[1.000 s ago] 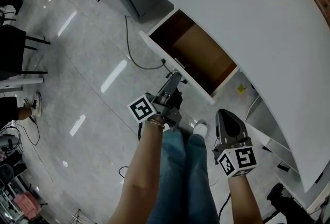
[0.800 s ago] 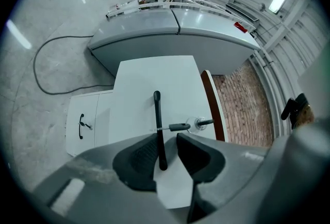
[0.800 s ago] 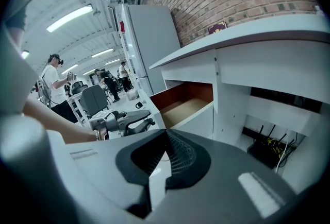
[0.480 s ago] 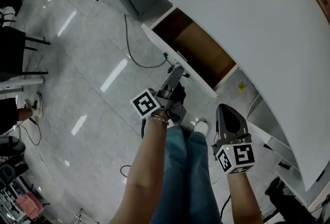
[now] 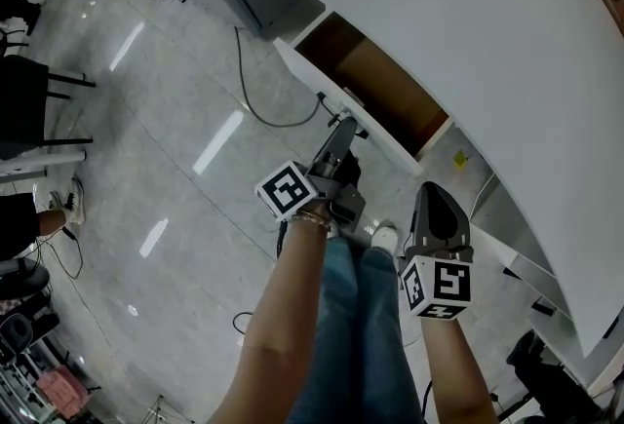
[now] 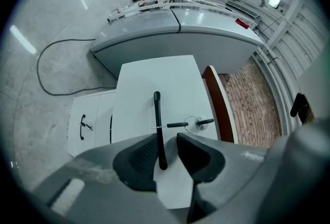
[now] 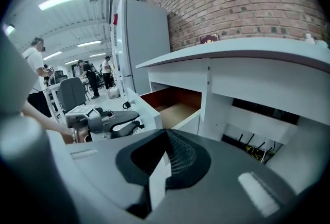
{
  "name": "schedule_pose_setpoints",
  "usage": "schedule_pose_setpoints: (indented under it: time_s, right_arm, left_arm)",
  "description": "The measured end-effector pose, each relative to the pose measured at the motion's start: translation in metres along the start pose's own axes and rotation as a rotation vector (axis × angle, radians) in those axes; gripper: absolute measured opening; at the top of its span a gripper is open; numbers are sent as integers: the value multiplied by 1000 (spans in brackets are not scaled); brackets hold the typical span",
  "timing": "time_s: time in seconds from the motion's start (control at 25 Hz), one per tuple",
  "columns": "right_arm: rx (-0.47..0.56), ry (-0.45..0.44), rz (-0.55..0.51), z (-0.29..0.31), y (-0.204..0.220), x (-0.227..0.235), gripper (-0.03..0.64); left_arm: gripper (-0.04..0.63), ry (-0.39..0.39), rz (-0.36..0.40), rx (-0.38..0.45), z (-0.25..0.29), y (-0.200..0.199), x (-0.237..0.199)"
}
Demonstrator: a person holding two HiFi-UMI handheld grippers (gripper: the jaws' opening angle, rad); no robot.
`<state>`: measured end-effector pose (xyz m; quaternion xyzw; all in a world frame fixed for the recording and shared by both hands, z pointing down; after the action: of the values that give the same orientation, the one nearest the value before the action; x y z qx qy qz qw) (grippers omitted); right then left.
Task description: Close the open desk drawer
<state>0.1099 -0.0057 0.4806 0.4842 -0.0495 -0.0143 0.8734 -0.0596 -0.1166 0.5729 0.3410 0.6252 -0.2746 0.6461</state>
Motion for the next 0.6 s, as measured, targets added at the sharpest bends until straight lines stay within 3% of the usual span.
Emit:
schedule_pose_setpoints:
  time_s: [0.36,0.6]
  right_arm:
    - [46,212,22,2,12,-29,-3]
    - [46,283,40,15,6,-11,-3]
  left_arm:
    - [104,-17,21,-7,-12,-6,0]
    - [104,-50,-5,-36,34,4,1]
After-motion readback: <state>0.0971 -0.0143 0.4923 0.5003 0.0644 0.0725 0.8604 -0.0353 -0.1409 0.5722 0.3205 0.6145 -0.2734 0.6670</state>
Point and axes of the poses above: the fingertips, and each gripper's own axes: z forward along the fingers, x to its right, y out of its underside, the point moved 6 cm from there along -z, backward along the fingers, and after that the axes turned 3 degrees about y, right-handed, at the moved point
